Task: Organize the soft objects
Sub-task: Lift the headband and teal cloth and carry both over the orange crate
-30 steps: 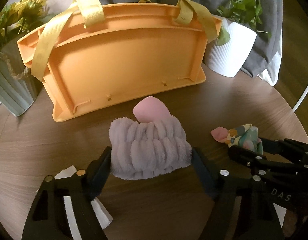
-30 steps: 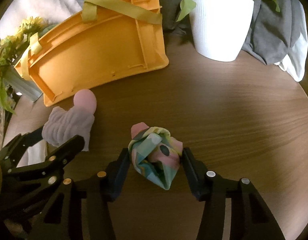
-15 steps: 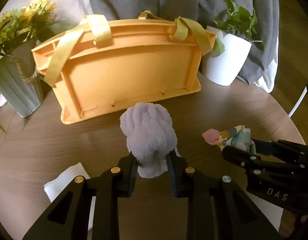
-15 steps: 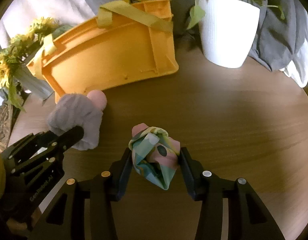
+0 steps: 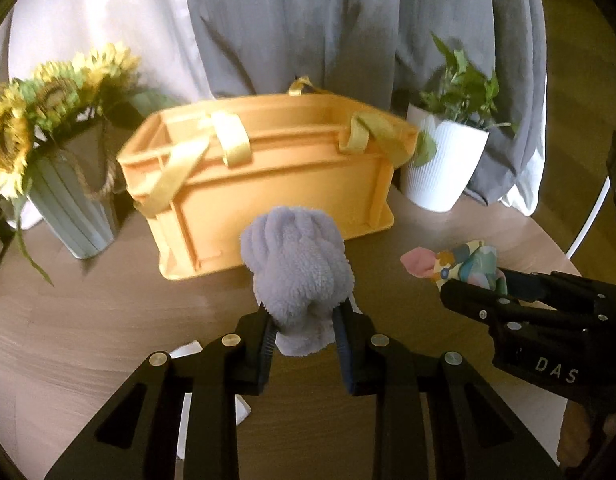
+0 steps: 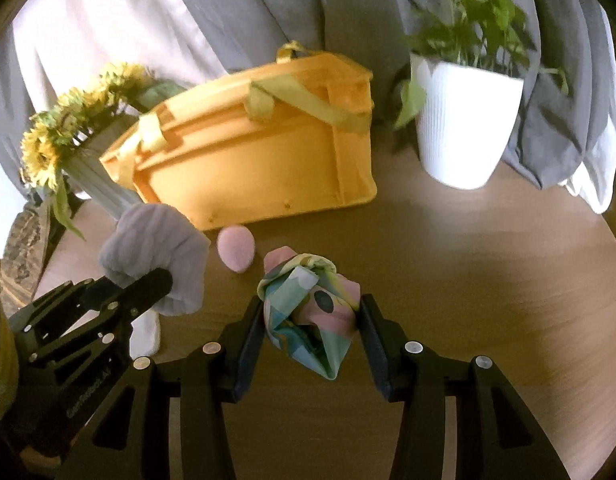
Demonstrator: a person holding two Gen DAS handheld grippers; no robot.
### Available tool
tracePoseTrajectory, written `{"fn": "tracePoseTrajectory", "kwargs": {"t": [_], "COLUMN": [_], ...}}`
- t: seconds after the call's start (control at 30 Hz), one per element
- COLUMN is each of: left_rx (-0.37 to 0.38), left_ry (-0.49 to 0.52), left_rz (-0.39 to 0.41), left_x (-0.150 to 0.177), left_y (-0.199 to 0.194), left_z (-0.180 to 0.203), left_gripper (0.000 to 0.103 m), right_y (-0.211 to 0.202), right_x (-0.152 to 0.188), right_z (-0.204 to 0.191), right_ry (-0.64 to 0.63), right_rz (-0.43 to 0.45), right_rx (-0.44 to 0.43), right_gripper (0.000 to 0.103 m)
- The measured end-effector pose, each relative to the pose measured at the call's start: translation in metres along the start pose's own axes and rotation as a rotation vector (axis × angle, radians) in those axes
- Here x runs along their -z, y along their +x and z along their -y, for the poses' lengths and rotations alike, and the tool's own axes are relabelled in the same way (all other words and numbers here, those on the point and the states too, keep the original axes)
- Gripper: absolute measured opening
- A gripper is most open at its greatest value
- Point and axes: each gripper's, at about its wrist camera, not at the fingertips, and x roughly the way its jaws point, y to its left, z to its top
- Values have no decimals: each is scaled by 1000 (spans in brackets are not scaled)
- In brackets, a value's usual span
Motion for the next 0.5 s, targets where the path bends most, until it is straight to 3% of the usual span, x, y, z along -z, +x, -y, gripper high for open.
{"fn": "tracePoseTrajectory", "kwargs": {"t": [0.5], "left_rx": [-30], "left_ry": [-22], "left_rz": [139], "left_x": [-34], "left_y": [-50], "left_z": [-6], "left_gripper": [27], "right_y": [-43], "right_x": [-31], "right_z": [-17], "right_ry": [-39], "right_rz": [144], "right_rx": [-38], "right_gripper": [48]}}
